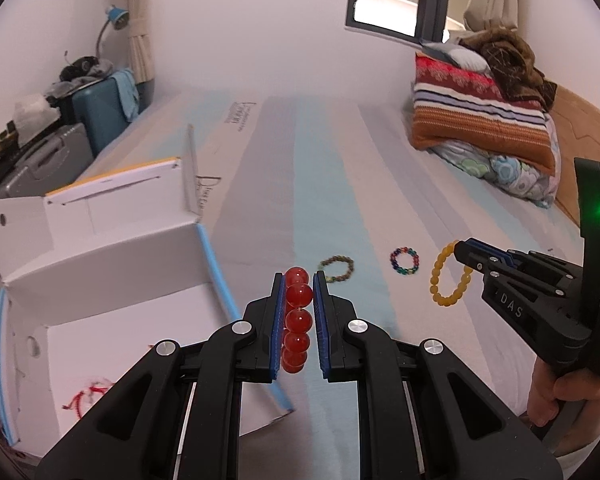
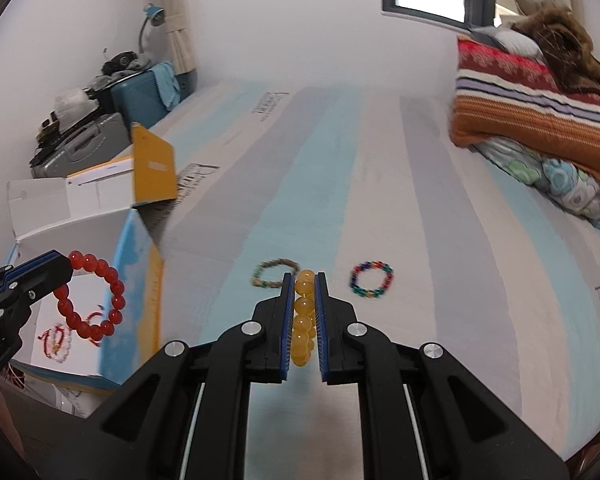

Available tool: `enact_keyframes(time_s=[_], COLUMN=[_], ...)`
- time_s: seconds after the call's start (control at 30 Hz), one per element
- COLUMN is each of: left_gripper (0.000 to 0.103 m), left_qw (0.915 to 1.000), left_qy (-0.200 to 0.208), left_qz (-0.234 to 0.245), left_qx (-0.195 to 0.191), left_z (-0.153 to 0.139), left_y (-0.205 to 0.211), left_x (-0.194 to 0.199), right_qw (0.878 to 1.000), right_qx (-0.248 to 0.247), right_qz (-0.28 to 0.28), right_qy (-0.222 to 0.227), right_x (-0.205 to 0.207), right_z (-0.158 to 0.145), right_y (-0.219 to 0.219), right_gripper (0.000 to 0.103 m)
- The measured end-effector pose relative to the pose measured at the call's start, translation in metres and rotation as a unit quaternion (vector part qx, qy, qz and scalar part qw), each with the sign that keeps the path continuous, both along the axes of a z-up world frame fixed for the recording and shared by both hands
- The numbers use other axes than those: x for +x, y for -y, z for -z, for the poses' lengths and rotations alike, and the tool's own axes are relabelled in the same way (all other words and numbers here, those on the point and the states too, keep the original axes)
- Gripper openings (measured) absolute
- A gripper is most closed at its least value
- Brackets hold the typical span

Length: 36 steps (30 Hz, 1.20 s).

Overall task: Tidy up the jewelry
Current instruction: 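Carry the red and yellow bead bracelets over the white box with both tools, then open both tools to drop the bracelets into the box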

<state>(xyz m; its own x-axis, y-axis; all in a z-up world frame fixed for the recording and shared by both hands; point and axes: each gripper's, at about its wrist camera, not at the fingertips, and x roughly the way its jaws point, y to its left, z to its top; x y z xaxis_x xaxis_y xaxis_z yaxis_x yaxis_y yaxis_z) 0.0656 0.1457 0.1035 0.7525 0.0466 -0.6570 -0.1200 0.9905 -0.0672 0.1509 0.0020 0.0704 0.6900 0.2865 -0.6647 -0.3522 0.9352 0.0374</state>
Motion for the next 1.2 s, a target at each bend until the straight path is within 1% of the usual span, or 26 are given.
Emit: enact_keyframes(time_s=[0.3, 0.5, 0.67, 0.93, 1.2], left_gripper=[0.013, 0.013, 0.013, 0.013, 0.013], left_qw=[0.9995, 0.9983, 0.9962, 0.992, 0.9883], left_qy=[0.015, 0.015, 0.008, -0.006, -0.024], left_qz=[-0.028, -0.057, -0.086, -0.126, -0.15], left_qx=[0.001, 0.003, 0.004, 0.002, -0.007], left_z=[-0.017, -0.019, -0.016, -0.004, 0.014], left_y=[-0.039, -0.07, -0.101, -0.145, -0.175], left_x=[-0.031, -0.053, -0.07, -0.095, -0.106], right_qw=[0.999, 0.998, 0.995, 0.991, 0.987], right_qx=[-0.001, -0.001, 0.0, -0.002, -0.018], right_qz=[-0.037, -0.064, -0.091, -0.134, -0.159], right_qy=[0.018, 0.027, 0.03, 0.025, 0.005], right_x=[-0.026, -0.043, -0.059, -0.08, -0.086], right_z=[-0.02, -0.031, -0.034, -0.029, -0.003], right_y=[-0.056, -0.092, -0.125, -0.181, -0.225], right_gripper=[0.009, 0.009, 0.009, 0.009, 0.009])
